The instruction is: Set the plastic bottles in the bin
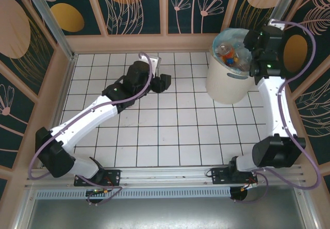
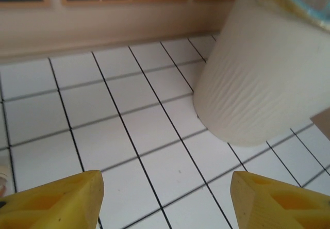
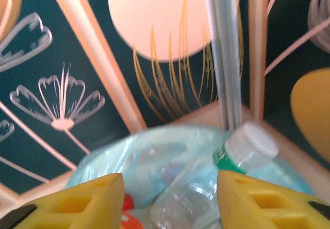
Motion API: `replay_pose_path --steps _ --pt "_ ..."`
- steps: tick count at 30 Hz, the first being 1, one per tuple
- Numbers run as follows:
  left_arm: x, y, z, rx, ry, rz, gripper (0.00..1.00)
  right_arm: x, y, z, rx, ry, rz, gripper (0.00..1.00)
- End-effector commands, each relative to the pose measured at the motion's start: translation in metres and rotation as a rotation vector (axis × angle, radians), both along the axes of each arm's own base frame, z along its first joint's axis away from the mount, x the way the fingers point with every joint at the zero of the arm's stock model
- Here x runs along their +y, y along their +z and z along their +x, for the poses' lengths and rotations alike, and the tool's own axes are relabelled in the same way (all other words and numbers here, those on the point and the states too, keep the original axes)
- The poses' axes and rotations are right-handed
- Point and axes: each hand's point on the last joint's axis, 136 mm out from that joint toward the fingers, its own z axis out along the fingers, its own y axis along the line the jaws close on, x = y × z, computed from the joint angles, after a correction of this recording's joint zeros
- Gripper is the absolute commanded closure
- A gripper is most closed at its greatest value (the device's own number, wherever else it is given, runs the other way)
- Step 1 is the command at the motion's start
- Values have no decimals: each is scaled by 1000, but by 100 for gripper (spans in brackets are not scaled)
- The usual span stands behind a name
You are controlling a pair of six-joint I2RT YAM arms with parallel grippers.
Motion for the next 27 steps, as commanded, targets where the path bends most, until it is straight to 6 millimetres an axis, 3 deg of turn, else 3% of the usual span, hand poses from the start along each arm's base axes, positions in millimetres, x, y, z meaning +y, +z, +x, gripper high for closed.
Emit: replay_pose_path --steps 1,2,5,7,13,18,20,23,27 --pt "14 15 0 -43 47 18 33 -22 11 3 -6 -100 -43 53" --pt "14 12 0 -37 49 19 33 -25 4 8 18 -108 -52 53" --pt "16 3 0 -20 57 27 33 -24 8 11 10 -155 -113 53" --pt "15 0 -1 -10 52 25 33 -26 6 11 5 -193 -132 47" --pt "16 -2 0 -14 66 12 33 5 -13 14 22 -223 -239 49" --pt "21 -4 -1 -18 80 28 33 10 -31 10 19 -240 -217 51" --pt "31 -5 2 -35 115 62 31 32 -36 10 10 -146 -157 55" --pt "55 -17 18 4 173 95 29 85 -38 0 7 -25 -125 54" --pt "102 -46 46 74 261 129 25 160 -22 -33 -61 129 -65 53"
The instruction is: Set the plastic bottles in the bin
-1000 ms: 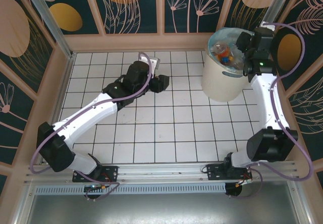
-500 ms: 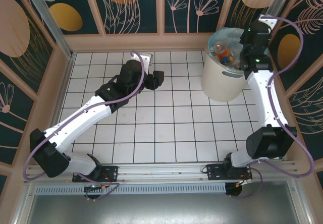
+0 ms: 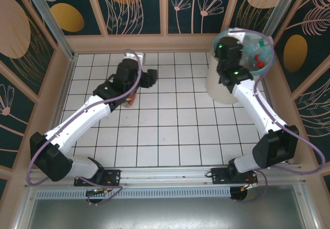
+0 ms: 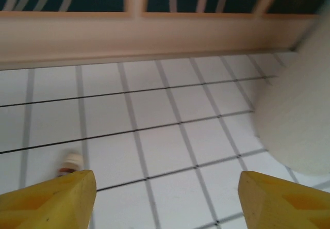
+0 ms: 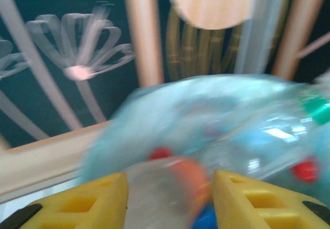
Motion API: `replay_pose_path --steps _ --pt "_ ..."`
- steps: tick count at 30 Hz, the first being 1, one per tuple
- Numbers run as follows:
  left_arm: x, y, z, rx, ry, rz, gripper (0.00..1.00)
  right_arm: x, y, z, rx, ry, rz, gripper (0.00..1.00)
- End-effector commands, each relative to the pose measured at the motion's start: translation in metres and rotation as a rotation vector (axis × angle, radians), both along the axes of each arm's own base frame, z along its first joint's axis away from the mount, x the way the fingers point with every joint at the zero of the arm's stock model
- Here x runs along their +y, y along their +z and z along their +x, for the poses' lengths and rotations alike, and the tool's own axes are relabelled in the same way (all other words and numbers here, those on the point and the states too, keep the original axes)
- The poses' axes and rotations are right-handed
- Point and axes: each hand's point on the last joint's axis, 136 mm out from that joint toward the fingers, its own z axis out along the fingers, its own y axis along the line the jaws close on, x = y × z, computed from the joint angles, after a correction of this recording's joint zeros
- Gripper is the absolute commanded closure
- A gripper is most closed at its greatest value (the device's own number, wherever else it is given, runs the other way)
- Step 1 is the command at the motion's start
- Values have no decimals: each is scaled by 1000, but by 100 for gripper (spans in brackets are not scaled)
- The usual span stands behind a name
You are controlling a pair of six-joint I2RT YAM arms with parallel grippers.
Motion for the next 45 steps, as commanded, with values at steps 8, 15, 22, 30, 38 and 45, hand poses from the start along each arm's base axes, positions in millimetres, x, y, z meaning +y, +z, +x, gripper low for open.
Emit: replay_pose_path --steps 8,15,22,30,38,45 --pt "68 -119 37 267 82 148 18 156 3 -73 -70 296 117 50" --pt "81 -185 49 416 84 249 15 187 -56 -68 86 363 76 47" --pt "101 -234 43 535 107 335 15 159 -46 -77 51 341 95 45" --pt "98 -262 34 607 64 340 28 153 -63 -77 100 371 144 45" --pt "99 -247 37 569 67 348 43 155 -55 -77 95 389 162 45" --pt "67 -106 36 179 -48 114 44 182 -36 -85 50 554 253 43"
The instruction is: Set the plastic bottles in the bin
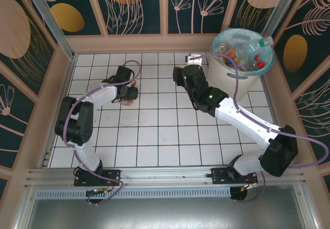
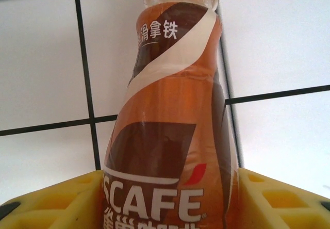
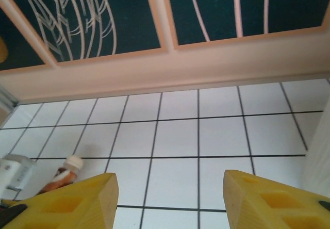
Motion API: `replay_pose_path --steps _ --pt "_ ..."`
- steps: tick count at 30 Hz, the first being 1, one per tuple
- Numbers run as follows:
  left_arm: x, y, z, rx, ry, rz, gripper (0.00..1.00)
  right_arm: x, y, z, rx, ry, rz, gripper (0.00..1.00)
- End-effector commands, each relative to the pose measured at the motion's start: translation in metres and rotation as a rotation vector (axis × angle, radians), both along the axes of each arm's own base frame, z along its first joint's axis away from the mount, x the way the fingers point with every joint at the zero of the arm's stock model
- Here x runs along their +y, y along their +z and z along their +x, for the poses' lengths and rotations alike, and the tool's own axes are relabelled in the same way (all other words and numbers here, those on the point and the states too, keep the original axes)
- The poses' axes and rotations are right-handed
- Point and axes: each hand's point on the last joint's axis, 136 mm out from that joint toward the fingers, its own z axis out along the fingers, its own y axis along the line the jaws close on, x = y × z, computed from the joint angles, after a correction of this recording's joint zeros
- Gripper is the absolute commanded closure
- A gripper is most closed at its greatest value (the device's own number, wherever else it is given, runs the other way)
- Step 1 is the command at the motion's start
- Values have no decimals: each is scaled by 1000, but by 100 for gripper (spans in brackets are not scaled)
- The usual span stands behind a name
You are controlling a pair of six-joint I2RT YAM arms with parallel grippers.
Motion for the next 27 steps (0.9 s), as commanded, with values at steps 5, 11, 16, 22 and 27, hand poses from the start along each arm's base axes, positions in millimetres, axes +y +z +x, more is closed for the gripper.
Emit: replay_pose_path --steps 5,11,16,22,27 --pt "-56 190 -48 -561 -329 -275 45 65 53 -27 -69 406 289 40" --pt "-76 241 -99 -701 -506 -357 46 119 89 -64 -84 789 462 33" --pt "-88 255 -122 -726 -604 -410 46 137 102 -77 -88 912 542 33" --pt "-95 257 -136 -712 -667 -436 47 138 110 -78 -120 926 568 34" --pt "-97 259 -147 -709 -706 -455 47 133 111 -73 -136 880 551 36"
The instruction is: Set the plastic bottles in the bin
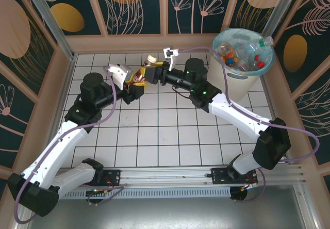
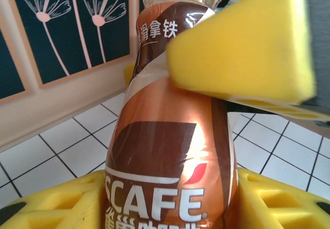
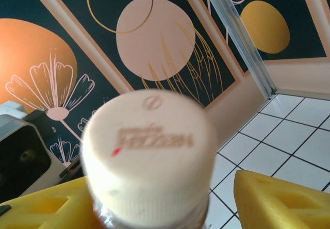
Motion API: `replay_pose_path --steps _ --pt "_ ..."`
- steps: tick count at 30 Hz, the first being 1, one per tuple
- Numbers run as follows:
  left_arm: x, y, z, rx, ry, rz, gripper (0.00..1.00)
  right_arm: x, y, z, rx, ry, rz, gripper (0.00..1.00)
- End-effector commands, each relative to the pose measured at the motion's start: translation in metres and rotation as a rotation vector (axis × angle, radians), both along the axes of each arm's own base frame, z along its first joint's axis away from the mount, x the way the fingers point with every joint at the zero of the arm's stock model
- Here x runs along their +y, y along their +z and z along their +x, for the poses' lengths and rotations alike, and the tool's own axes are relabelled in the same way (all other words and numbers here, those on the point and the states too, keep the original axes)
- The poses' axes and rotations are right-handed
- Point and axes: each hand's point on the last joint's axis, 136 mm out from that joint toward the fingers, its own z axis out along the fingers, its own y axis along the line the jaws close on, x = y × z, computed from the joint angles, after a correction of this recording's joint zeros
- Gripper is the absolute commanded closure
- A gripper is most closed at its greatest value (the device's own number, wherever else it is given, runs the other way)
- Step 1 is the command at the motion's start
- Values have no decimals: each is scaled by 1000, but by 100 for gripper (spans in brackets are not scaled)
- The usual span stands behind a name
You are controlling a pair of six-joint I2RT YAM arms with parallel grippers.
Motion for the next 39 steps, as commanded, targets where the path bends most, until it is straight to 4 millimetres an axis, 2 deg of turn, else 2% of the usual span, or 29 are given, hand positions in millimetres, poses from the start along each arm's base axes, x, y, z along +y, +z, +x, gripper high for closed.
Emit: replay_pose_path --steps 1,3,5,8,10,12,16,17,18,19,23,26,27,29,31,39 --pt "-4 6 -15 -27 -64 -7 47 -3 24 -3 -54 -6 50 43" --pt "-2 12 -16 -41 -50 -18 45 -4 24 -2 -52 -15 40 59" --pt "0 14 -15 -45 -36 -23 42 -6 25 -5 -63 -13 30 69" --pt "3 23 -15 -69 -20 -43 40 -15 30 -7 -81 -38 21 75" --pt "3 27 -15 -79 -16 -57 34 -22 37 -9 -99 -62 23 77" --pt "4 32 -15 -81 -10 -76 24 -33 47 -9 -118 -105 20 80" --pt "5 47 -19 -106 -12 -129 18 -63 66 3 -162 -284 -60 80" --pt "6 53 -20 -122 -8 -144 18 -76 73 8 -184 -357 -97 80" --pt "7 44 -19 -108 1 -141 17 -89 82 12 -207 -430 -128 80" --pt "9 44 -18 -111 11 -147 17 -108 92 19 -235 -538 -175 80" --pt "11 33 -14 -102 39 -134 17 -207 130 43 -301 -1030 -348 81" --pt "10 19 -10 -75 48 -125 17 -276 146 53 -316 -1306 -438 83" --pt "10 14 -9 -67 48 -121 17 -293 148 56 -321 -1374 -468 84" --pt "9 4 -6 -50 49 -116 18 -326 144 64 -306 -1502 -547 85" --pt "8 -2 -3 -37 56 -112 18 -346 132 71 -294 -1590 -638 84" --pt "8 -16 3 -23 70 -87 18 -391 47 114 -205 -1645 -894 83"
